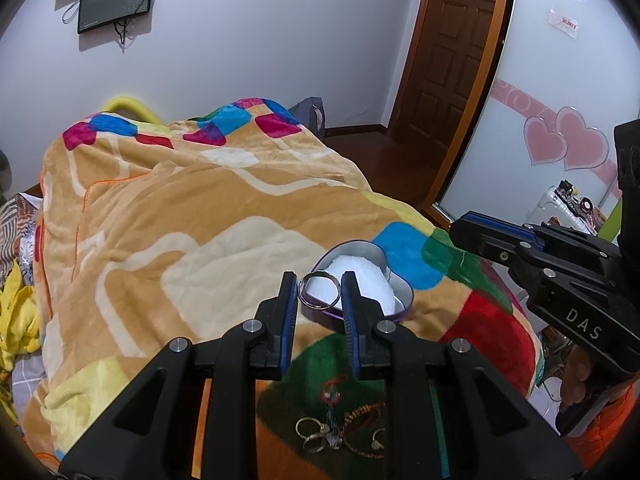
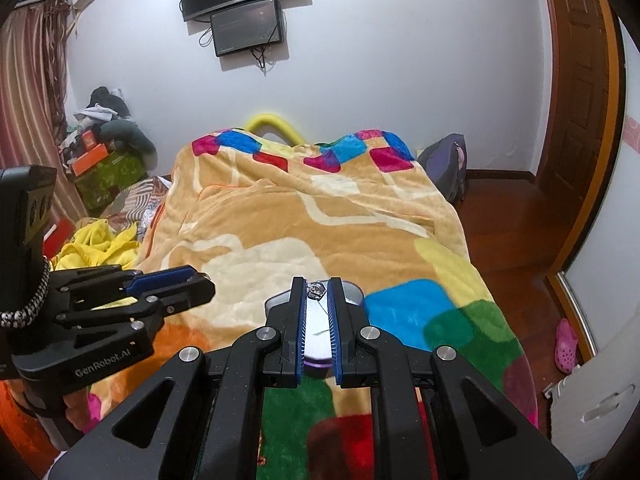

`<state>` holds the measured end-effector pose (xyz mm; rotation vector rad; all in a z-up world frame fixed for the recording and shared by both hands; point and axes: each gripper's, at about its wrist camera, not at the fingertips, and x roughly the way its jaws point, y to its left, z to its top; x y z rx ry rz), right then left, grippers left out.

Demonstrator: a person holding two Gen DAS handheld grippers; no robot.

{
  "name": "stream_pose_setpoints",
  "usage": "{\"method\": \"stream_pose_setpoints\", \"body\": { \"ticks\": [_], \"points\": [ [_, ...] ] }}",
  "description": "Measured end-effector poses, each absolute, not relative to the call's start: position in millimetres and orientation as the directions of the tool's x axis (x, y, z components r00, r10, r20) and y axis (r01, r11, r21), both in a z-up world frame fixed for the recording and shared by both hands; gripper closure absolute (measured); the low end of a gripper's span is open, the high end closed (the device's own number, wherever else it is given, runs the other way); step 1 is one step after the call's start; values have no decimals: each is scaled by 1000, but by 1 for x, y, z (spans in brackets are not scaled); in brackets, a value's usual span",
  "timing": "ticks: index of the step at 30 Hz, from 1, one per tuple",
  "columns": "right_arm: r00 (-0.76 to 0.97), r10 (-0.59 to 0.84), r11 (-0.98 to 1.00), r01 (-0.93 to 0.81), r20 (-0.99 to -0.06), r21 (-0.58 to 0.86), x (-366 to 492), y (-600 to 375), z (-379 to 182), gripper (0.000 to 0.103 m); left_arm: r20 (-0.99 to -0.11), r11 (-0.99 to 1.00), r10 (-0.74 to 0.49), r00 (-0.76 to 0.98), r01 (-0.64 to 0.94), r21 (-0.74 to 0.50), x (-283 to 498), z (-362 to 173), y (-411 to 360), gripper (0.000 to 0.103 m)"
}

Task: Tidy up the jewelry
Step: 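Drop the ring into the purple heart tin with the left tool while the right tool drops the earring in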

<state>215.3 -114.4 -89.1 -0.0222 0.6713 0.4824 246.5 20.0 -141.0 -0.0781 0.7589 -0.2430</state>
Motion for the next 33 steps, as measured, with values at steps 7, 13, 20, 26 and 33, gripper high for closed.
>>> {"method": "stream_pose_setpoints", "body": {
  "ticks": [7, 13, 20, 26, 33],
  "points": [
    [661, 421, 888, -440, -621, 134, 228, -110, -99, 94, -694, 962, -272, 666, 202, -183, 269, -155, 16, 82],
    [633, 420, 882, -452, -650, 130, 243, -103, -112, 94, -716, 957, -289, 636, 210, -200, 282, -169, 14, 82],
    [557, 460, 861, -470, -691, 195, 263, -103, -127, 94, -739, 951, -305, 601, 237, -199, 295, -183, 6, 82],
    [529, 468, 853, -478, -708, 207, 269, -103, -134, 94, -748, 946, -317, 583, 246, -209, 303, -191, 3, 82],
    [495, 466, 848, -486, -733, 211, 273, -102, -140, 94, -748, 946, -318, 582, 249, -208, 303, -191, 4, 82]
  ]
}}
